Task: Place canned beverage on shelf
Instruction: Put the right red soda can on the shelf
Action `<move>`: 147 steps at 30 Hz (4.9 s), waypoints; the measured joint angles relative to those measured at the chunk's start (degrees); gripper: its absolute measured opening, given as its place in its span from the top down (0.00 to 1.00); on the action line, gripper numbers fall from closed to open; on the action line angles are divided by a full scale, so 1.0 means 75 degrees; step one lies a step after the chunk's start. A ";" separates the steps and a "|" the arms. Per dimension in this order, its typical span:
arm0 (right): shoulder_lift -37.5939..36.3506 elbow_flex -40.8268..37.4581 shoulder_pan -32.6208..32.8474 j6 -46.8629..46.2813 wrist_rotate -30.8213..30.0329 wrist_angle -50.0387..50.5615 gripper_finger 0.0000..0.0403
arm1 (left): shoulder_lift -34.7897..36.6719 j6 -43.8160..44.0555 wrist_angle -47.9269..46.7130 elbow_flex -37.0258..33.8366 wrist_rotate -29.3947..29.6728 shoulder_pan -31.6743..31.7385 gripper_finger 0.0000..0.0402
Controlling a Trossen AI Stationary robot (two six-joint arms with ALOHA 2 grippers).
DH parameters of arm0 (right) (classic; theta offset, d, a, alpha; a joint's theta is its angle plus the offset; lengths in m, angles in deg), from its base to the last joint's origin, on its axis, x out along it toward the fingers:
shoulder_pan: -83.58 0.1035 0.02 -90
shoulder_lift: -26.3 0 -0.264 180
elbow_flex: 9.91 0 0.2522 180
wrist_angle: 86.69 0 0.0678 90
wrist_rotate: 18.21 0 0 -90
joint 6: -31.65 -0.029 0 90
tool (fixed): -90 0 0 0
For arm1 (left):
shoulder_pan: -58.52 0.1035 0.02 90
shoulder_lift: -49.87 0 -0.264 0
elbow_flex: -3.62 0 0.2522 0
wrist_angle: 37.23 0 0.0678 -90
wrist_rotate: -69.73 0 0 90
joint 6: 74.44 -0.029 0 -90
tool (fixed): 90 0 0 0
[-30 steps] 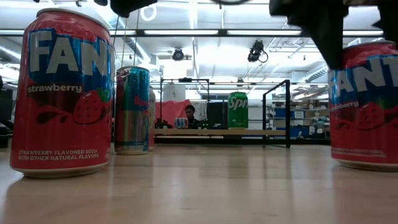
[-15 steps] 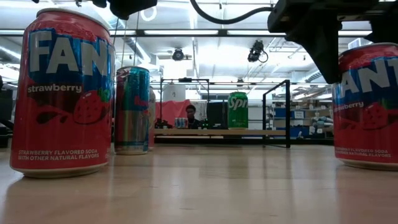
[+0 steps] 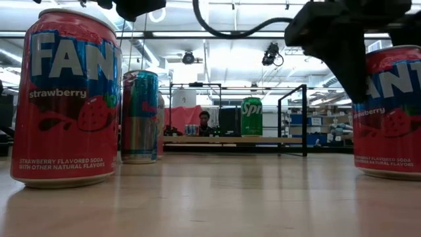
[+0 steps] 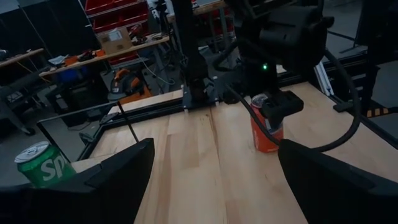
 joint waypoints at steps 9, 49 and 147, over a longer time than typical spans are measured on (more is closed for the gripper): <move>-0.0014 -0.0882 0.0003 0.0314 0.0394 -0.1339 0.11 | 0.0006 0.0038 -0.0098 0.0000 0.0000 0.0000 0.12; -0.0008 0.0213 -0.1601 0.3619 0.0282 -0.0158 0.20 | -0.0009 0.0378 -0.0355 0.0003 0.0003 -0.0002 0.12; 0.2940 0.5918 -0.6803 1.0676 -0.1485 0.3088 0.19 | 0.0006 0.0938 -0.2170 0.0376 0.1530 0.0000 0.12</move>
